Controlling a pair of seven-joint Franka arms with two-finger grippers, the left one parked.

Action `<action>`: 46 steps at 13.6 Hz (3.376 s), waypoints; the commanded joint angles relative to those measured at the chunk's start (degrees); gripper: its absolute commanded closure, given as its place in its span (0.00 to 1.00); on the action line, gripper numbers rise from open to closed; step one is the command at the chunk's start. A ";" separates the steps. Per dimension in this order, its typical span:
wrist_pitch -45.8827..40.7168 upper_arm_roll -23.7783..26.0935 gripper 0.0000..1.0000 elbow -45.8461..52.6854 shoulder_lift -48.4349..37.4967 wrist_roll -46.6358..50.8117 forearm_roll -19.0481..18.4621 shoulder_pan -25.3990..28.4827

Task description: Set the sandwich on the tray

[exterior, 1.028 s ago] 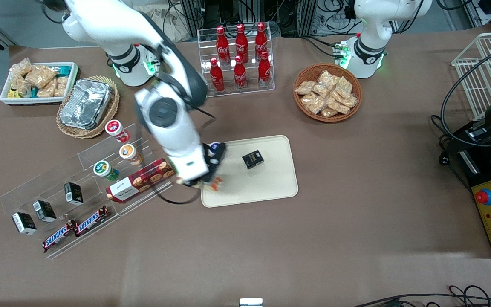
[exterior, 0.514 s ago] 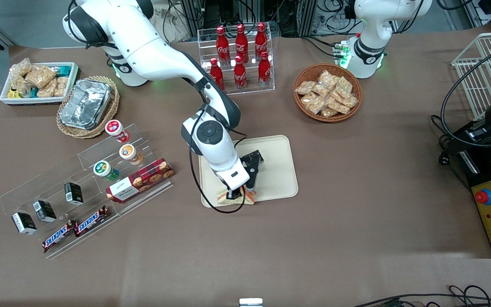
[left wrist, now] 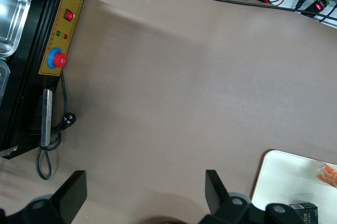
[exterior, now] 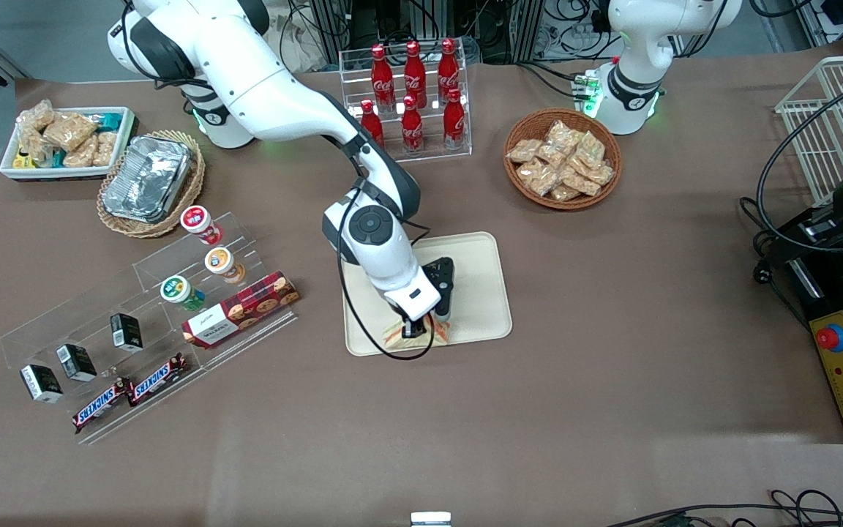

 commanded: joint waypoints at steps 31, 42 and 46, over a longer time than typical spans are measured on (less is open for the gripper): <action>-49.43 -27.53 0.01 -3.39 -31.93 30.39 4.65 -10.84; -52.43 -7.40 0.01 -2.42 -38.26 31.18 -0.27 -37.75; -55.31 -5.74 0.01 -1.37 -40.44 34.94 -0.10 -39.24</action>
